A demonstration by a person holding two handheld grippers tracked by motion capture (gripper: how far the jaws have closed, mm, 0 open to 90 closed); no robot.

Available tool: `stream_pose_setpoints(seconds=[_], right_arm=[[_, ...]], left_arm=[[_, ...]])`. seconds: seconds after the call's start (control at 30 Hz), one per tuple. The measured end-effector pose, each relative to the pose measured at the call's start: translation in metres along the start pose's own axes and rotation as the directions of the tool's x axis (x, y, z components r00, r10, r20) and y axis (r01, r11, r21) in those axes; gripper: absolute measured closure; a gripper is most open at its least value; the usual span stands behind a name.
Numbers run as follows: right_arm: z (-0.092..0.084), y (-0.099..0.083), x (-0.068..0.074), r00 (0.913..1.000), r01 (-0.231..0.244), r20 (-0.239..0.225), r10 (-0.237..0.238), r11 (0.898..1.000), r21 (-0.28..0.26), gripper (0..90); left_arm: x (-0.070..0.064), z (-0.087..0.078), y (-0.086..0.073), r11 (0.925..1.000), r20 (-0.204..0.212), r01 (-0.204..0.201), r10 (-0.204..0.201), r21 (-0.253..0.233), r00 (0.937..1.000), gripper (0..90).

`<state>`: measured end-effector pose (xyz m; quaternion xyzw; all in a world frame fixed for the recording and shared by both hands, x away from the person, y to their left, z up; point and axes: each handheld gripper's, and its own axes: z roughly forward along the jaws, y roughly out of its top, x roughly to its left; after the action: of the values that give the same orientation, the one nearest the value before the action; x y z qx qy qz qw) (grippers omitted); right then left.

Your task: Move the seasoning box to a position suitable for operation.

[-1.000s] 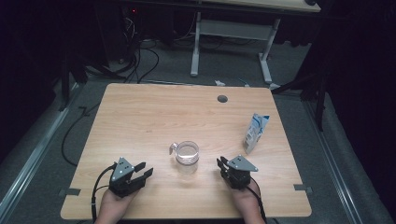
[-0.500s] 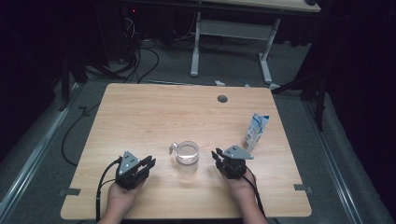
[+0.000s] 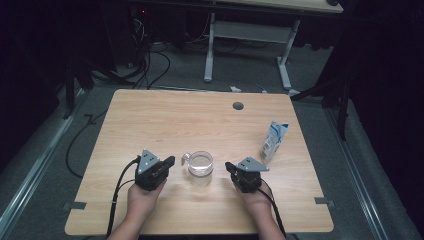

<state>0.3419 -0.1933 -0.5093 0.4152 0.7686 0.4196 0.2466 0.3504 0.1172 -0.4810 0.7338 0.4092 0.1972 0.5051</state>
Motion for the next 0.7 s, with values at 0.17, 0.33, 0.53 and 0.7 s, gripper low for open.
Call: stream_pose_setpoints(seconds=[0.17,0.33,0.53,0.7], right_arm=[[0.000,0.001,0.003,0.9999,0.012,-0.008,-0.012,1.000,-0.004,88.3],[0.002,0.001,0.005,0.9987,0.044,-0.026,-0.044,0.999,0.004,88.4],[-0.001,0.002,0.008,0.9977,0.044,-0.051,-0.045,0.999,-0.009,88.3],[-0.005,0.005,0.009,0.9976,0.046,-0.051,-0.047,0.998,-0.030,88.2]], left_arm=[[-0.005,0.003,0.009,0.9996,0.012,-0.017,0.017,-0.022,0.9998,89.9],[-0.008,0.006,0.015,0.9992,0.014,-0.026,0.027,-0.031,0.9995,90.0],[-0.013,0.013,0.021,0.9986,0.025,-0.038,0.039,-0.036,0.9989,90.0],[-0.018,0.016,0.027,0.9979,0.030,-0.042,0.043,-0.049,0.9986,90.0]])
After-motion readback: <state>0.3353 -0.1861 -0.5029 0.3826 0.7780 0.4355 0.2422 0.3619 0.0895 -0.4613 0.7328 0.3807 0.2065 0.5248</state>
